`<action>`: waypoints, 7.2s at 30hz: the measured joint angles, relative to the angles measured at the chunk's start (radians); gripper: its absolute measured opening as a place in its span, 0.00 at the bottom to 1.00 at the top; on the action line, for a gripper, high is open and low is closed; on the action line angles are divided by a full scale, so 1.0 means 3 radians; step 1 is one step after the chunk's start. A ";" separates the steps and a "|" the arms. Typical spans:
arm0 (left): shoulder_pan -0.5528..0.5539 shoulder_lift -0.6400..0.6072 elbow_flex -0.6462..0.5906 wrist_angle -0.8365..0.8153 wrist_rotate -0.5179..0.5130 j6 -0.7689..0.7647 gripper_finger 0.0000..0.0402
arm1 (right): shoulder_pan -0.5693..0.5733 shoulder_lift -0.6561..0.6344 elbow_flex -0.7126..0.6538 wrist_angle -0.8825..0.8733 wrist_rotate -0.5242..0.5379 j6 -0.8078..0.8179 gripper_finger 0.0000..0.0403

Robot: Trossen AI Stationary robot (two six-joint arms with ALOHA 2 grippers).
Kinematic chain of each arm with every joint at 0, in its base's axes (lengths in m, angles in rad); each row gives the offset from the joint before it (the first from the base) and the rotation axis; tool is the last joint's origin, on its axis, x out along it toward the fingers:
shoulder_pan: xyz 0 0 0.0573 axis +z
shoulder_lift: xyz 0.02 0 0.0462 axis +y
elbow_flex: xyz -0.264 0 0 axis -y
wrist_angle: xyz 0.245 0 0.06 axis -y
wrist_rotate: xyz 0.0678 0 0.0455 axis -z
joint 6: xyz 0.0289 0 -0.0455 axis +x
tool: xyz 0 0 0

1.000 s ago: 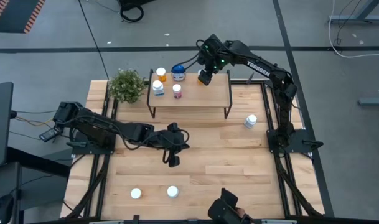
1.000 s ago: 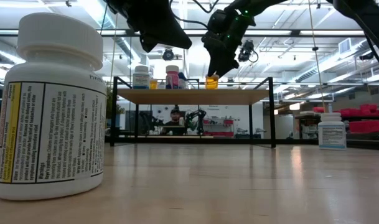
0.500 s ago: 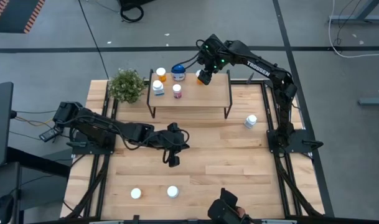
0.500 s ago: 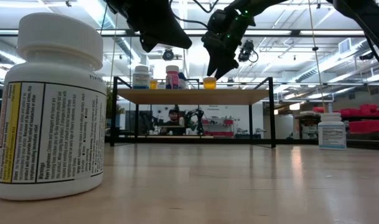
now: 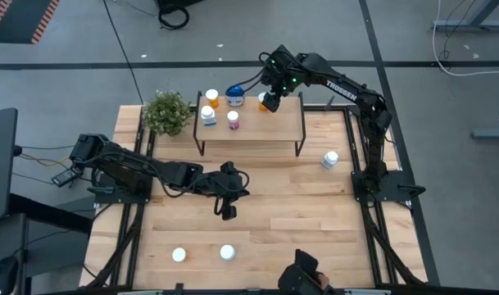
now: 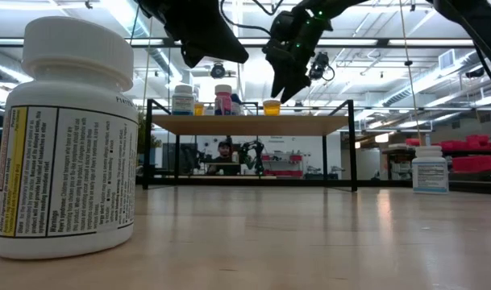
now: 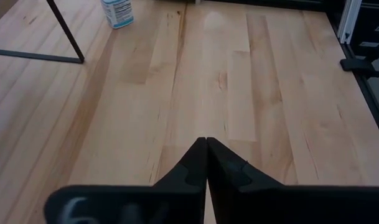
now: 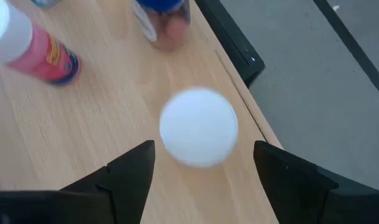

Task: Pick and place medicine bottles onto shelf by color
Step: Put the white blue pill bottle on the shelf

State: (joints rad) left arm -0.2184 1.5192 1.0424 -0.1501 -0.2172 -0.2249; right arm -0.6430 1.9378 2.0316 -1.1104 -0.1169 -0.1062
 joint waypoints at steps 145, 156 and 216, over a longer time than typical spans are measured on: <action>-0.0033 -0.0001 0.0000 -0.0017 0.0000 0.0031 0.03 | 0.0708 -0.2781 -0.3086 -0.0594 0.0525 0.2021 0.48; -0.0033 -0.0001 0.0000 -0.0017 0.0001 0.0038 0.05 | 0.1012 -0.2217 -0.1707 -0.1280 0.0701 0.2021 0.48; -0.0112 -0.0001 -0.0001 0.0061 0.0001 0.0004 0.05 | 0.0755 -0.0574 -0.0308 -0.0870 0.0985 0.0752 0.69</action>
State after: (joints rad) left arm -0.2519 1.5188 1.0420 -0.1318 -0.2169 -0.2238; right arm -0.4166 1.7657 1.9392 -1.3714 0.1786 0.1196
